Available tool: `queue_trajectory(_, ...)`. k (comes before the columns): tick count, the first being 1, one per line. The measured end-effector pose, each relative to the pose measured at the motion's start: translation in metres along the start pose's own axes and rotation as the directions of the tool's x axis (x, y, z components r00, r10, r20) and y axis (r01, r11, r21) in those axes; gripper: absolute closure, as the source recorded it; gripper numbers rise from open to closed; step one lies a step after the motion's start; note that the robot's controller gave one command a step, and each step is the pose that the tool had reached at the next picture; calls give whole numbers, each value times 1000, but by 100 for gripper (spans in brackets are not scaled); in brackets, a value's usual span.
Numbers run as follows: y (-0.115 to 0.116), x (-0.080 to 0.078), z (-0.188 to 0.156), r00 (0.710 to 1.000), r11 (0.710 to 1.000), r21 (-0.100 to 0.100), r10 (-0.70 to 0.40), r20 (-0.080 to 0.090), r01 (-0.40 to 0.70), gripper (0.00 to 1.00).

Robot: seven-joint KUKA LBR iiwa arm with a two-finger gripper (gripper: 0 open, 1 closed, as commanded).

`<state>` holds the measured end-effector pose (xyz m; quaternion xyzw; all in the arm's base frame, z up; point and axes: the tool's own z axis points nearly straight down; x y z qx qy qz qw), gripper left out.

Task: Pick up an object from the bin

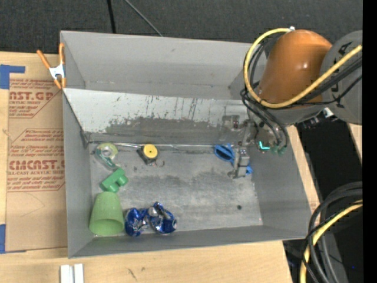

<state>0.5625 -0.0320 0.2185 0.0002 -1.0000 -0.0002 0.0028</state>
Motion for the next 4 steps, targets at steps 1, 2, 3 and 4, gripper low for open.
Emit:
queue_trajectory(1,-63,-2,147,997,997,0,80,0,-80,0)
queue_trajectory(2,-125,-15,142,996,996,2,87,11,-87,0)
queue_trajectory(3,-122,-15,143,996,996,-1,84,9,-84,100)
queue_trajectory(4,-95,-15,2,1000,1000,2,12,17,-12,100)
